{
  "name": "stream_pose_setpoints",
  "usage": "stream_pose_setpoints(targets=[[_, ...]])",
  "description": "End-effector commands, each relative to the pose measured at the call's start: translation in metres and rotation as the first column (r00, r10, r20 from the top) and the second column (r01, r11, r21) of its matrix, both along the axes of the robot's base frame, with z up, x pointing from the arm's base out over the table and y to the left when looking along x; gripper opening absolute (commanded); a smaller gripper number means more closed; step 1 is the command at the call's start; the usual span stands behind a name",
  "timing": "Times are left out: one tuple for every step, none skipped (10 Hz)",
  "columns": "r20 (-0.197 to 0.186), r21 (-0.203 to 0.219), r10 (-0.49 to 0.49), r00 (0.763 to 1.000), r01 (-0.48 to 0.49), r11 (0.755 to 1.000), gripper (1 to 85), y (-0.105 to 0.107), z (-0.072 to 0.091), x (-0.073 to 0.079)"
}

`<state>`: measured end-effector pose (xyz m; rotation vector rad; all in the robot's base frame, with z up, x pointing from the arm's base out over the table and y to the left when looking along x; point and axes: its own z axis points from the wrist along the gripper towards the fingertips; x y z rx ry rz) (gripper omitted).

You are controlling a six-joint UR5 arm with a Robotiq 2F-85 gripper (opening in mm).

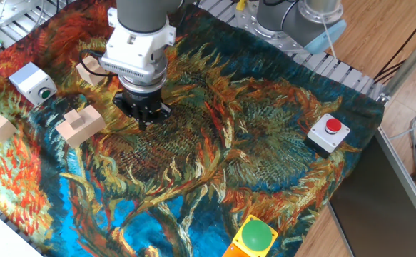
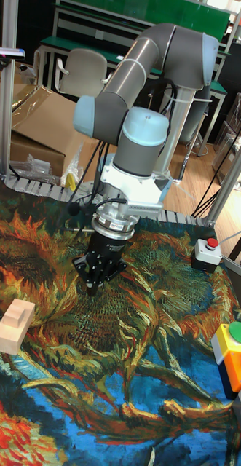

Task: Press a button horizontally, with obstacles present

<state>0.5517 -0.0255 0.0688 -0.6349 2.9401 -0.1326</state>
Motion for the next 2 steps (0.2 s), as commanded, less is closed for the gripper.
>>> stream_pose_setpoints(targets=[[-0.002,0.013,0.001,1.0,-0.001,1.0,1.3,0.0009,-0.0018,0.001],[-0.005,0.014,0.005,1.0,-0.005,1.0,1.3,0.0013,-0.0018,0.0]])
